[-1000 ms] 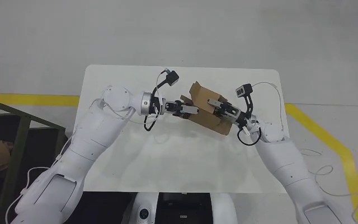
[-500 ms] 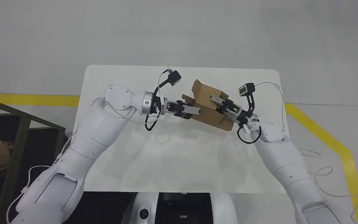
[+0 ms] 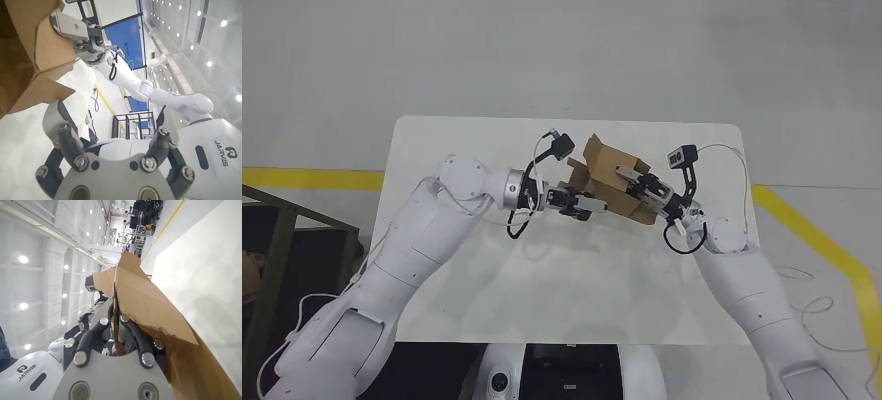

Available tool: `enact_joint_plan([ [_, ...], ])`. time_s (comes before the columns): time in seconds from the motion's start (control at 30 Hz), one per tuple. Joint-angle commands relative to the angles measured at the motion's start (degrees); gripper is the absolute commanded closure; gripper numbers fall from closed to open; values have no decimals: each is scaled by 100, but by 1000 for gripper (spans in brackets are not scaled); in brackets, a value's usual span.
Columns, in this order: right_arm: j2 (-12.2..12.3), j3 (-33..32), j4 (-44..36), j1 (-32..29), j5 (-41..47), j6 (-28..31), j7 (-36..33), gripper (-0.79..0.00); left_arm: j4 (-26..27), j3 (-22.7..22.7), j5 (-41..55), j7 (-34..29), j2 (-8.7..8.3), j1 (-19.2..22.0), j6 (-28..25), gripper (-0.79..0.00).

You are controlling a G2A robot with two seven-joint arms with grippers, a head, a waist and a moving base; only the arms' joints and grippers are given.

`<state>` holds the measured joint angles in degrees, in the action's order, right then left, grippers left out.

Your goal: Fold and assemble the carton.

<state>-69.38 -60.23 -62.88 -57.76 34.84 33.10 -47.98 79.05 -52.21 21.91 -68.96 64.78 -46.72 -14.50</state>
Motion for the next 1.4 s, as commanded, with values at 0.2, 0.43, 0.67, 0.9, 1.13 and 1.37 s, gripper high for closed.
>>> enact_joint_plan([
  [0.2, -18, -18, -110, -79, -82, -82, 0, 0, -240, 2, -38, 42, 28, 103, -55, -785],
  [0.43, -24, -63, -197, -156, -151, -164, 0, 0, -279, -146, -74, 35, -1, 113, -75, -785],
  [0.67, -31, -85, -311, -227, -218, -230, -62, 0, -222, -262, -111, 32, -31, 63, -49, -785],
  [0.9, -44, -76, -453, -334, -235, -280, -120, 0, -168, -321, -143, 69, -45, 20, -33, -785],
  [1.13, -60, -53, -556, -391, -250, -316, -216, 0, -164, -375, -150, 84, -55, -1, -18, -785],
  [1.37, -114, 70, -609, -368, -224, -361, -254, 0, -133, -360, -135, 120, -43, -7, -9, -785],
])
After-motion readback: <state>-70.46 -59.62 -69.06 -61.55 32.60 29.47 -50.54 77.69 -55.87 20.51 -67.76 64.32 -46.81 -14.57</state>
